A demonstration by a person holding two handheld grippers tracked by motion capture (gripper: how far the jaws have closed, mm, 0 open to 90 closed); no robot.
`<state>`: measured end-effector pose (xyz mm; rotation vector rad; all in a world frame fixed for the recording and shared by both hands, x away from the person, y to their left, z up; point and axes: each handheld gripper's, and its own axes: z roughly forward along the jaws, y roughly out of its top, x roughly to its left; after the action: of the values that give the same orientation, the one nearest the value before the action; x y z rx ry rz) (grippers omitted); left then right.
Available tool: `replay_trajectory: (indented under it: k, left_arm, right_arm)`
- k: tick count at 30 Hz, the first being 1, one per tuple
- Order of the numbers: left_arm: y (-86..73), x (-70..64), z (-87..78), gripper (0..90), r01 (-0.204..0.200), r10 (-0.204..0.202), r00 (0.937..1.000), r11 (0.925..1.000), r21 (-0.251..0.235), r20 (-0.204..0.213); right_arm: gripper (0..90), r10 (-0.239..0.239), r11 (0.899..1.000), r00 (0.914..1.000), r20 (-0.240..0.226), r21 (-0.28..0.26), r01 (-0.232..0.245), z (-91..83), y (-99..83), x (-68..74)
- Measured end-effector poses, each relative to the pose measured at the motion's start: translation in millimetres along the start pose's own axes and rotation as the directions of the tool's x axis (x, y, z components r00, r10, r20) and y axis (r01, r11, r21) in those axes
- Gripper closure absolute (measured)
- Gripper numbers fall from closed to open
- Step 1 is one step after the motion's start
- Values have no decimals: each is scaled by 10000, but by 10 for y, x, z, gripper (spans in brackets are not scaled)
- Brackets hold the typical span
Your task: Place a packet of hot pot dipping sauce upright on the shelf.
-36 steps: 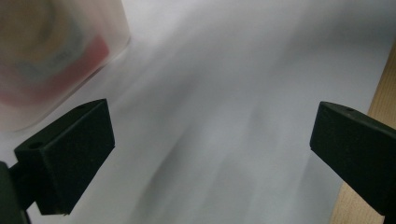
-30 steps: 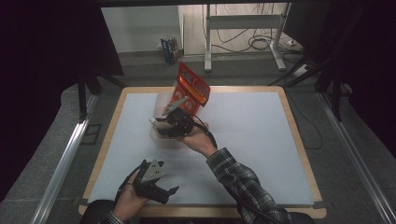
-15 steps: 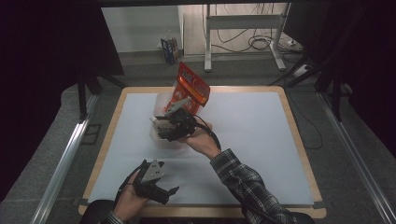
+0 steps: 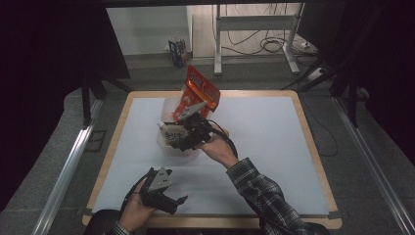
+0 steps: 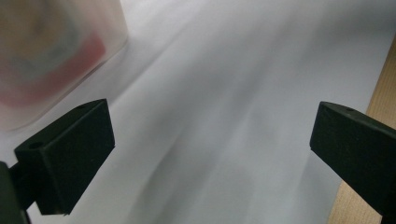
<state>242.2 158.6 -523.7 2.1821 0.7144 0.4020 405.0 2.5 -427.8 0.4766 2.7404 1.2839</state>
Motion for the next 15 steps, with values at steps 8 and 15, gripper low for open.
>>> replay_trajectory:
  k: [8,15]
  left_arm:
    - [0,-4,2,1,-51,51,10000,10000,21,-33]
    - [1,-4,-1,1,-20,20,10000,10000,-28,-14]
  right_arm:
    - [114,-65,10000,9999,-147,-32,64,-74,-59,1]
    - [95,-210,9998,9998,16,-30,210,-146,-95,20]
